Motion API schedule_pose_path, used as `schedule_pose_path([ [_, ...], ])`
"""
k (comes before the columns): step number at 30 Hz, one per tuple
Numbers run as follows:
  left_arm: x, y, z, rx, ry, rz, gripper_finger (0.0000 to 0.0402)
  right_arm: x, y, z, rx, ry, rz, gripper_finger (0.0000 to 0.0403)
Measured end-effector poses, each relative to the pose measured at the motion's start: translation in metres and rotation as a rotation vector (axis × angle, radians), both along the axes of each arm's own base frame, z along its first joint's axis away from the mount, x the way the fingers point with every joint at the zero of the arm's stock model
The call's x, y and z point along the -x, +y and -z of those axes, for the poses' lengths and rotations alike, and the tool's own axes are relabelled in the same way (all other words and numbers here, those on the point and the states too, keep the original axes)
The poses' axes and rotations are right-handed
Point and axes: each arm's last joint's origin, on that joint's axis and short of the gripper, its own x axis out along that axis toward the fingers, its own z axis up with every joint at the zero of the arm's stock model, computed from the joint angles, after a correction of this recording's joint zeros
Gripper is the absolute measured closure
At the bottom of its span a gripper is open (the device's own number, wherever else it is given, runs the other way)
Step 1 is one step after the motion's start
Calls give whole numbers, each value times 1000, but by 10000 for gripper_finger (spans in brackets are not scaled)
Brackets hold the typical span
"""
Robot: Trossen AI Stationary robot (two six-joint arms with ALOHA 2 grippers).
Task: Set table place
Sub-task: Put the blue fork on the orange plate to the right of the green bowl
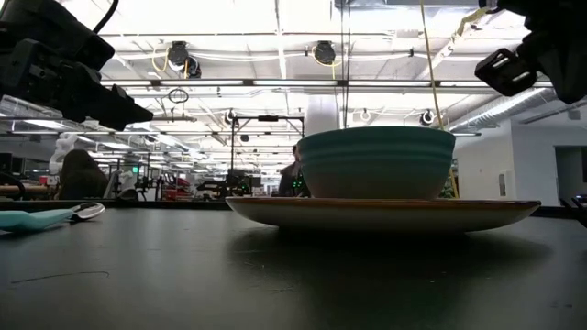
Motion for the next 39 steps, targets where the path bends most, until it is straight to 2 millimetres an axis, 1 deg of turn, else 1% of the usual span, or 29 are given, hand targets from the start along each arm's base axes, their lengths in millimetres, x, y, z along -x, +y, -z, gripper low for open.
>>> schedule_pose_path([
  [4, 0, 0, 0, 5, 0, -1, 259, 1, 0, 0, -1, 11, 5, 403],
  [11, 0, 0, 0, 8, 1, -2, 259, 6, 0, 4, -46, 116, 135, 403],
  [14, 0, 0, 0, 7, 1, -2, 259, 8, 5, 4, -82, 137, 175, 403],
  [18, 0, 0, 0, -1, 2, 0, 259, 10, 19, 6, -73, 122, 101, 403],
  [21, 0, 0, 0, -4, 1, 1, 259, 9, 28, 10, -43, 113, 62, 403],
  [26, 0, 0, 0, -3, 0, 0, 259, 6, 33, 20, -15, 158, 59, 403],
  [34, 0, 0, 0, -6, -1, -8, 259, 1, 37, 30, -65, 257, 189, 403],
  [39, 0, 1, 0, -8, 0, -18, 259, -6, 42, 32, -102, 223, 189, 403],
])
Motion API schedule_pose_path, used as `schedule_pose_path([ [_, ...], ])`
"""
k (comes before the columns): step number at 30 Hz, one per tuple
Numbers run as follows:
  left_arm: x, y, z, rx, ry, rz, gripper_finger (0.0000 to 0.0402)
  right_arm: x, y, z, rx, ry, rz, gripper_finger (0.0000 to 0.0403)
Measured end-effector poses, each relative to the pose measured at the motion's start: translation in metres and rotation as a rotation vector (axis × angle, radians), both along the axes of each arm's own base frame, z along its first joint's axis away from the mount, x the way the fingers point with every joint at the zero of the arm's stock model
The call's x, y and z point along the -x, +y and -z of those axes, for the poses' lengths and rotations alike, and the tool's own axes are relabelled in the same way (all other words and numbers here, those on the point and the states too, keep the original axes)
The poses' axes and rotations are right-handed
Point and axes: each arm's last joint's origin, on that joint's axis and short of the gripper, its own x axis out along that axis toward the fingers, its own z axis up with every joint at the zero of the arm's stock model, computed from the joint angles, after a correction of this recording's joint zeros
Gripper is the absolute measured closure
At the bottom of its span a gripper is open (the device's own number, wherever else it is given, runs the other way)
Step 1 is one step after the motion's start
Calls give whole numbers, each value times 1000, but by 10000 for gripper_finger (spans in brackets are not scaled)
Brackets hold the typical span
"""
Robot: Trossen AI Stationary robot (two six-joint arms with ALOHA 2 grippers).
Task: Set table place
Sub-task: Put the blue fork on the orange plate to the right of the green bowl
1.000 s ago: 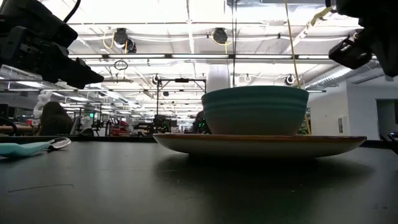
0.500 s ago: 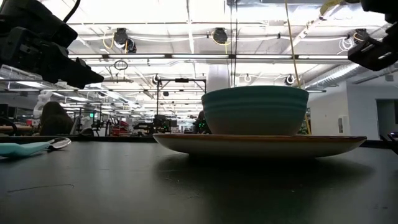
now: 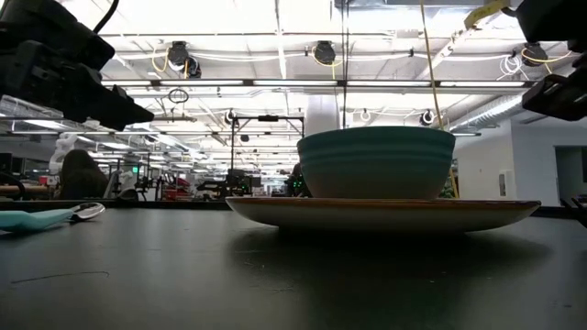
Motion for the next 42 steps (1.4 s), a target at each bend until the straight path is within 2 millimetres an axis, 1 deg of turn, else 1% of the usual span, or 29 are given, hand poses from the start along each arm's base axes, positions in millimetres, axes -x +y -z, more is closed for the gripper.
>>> schedule_pose_path([
  [6, 0, 0, 0, -1, -1, -7, 259, -3, 2, 6, 32, 4, -53, 403],
  [11, 0, 0, 0, 1, 1, -7, 259, -4, 3, 9, 43, -5, -142, 403],
  [15, 0, 0, 0, -2, 1, -7, 259, -3, 4, 9, 34, -1, -171, 403],
  [31, 0, 0, 1, -2, 9, -7, 259, -10, 0, 7, -5, -15, -97, 403],
  [42, 0, 0, 1, -1, 9, -7, 259, -11, -1, 7, 0, -20, -107, 403],
])
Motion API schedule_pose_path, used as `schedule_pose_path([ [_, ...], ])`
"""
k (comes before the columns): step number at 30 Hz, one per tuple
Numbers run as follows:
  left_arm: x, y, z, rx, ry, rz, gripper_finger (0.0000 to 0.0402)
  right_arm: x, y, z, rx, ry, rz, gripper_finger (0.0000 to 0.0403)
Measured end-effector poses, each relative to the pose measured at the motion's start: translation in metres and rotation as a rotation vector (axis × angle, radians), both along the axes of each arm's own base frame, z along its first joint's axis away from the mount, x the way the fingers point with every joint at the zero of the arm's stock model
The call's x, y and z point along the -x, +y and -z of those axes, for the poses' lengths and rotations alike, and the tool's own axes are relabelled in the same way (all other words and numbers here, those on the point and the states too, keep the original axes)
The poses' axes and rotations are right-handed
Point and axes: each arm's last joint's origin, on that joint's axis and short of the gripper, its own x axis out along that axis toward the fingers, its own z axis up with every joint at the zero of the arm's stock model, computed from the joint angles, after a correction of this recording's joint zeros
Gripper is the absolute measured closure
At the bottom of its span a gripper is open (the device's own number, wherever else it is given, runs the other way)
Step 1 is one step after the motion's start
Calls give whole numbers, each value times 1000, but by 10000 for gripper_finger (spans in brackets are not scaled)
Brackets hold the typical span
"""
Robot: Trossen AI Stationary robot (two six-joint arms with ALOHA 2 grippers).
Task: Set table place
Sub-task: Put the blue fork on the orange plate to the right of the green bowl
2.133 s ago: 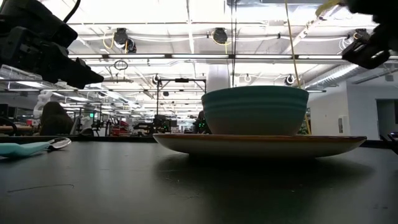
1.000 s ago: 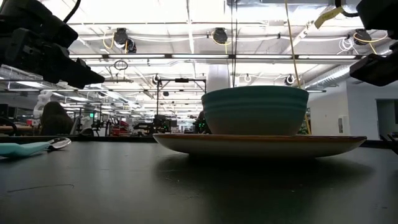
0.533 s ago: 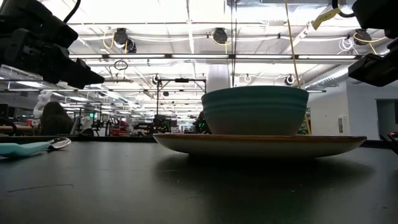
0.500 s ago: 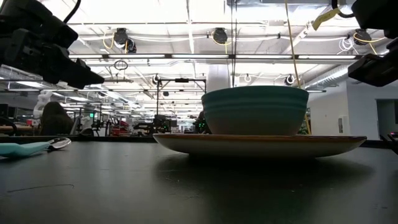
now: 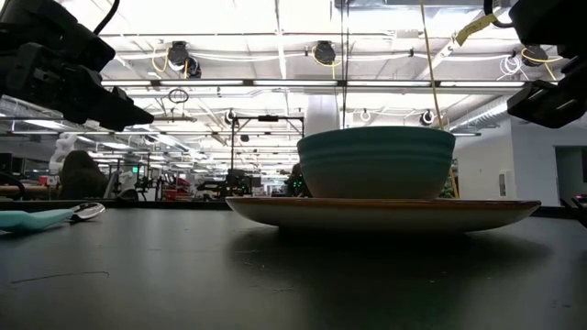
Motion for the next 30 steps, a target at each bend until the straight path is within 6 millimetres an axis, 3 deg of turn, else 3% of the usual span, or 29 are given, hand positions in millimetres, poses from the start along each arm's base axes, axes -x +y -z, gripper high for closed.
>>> schedule_pose_path([
  [4, 0, 0, 0, 3, -1, -1, 259, 0, 0, 0, -4, 13, 25, 385],
  [16, 0, 0, 0, 13, -1, -3, 259, 0, -1, 0, 0, 15, 44, 269],
  [30, 0, 0, 1, 13, 6, -4, 259, -1, 0, 0, -8, 3, 46, 256],
])
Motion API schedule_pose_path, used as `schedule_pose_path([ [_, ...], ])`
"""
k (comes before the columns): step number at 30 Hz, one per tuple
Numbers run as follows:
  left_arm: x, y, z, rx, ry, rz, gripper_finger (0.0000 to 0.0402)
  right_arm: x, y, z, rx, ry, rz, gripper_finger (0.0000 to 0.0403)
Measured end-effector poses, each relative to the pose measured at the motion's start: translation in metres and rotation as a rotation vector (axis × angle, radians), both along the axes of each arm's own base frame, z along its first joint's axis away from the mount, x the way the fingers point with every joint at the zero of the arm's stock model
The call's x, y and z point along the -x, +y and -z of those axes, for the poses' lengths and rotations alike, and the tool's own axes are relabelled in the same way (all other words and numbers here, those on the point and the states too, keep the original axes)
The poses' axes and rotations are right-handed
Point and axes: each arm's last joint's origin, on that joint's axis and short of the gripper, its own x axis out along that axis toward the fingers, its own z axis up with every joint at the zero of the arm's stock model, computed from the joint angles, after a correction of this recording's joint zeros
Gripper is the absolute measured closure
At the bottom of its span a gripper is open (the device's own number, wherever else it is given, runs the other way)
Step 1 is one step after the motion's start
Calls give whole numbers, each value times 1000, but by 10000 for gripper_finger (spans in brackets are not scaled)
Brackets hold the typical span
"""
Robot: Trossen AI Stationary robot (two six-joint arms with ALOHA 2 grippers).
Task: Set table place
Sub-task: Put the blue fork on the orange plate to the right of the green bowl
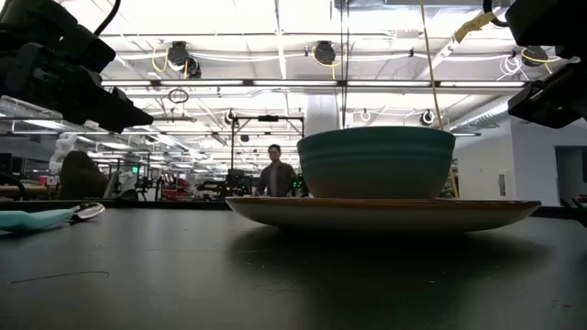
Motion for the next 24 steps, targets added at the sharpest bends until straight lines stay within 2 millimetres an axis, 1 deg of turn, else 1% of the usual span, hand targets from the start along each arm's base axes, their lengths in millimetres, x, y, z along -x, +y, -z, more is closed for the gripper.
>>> schedule_pose_path([
  [6, 0, 0, 0, 0, 0, 0, 259, 0, 1, 1, 14, -22, -2, 256],
  [10, 0, 0, 0, -4, 0, 1, 259, 7, 2, 13, 10, -22, -27, 256],
  [14, 0, 0, 0, -6, 0, 2, 259, 14, 1, 24, 7, 29, 14, 256],
  [18, 0, 0, 0, -14, -1, 3, 259, 17, 1, 28, 7, 44, 29, 257],
  [24, 0, 0, 0, -7, -1, -9, 259, 17, 0, 34, -4, 10, 9, 257],
])
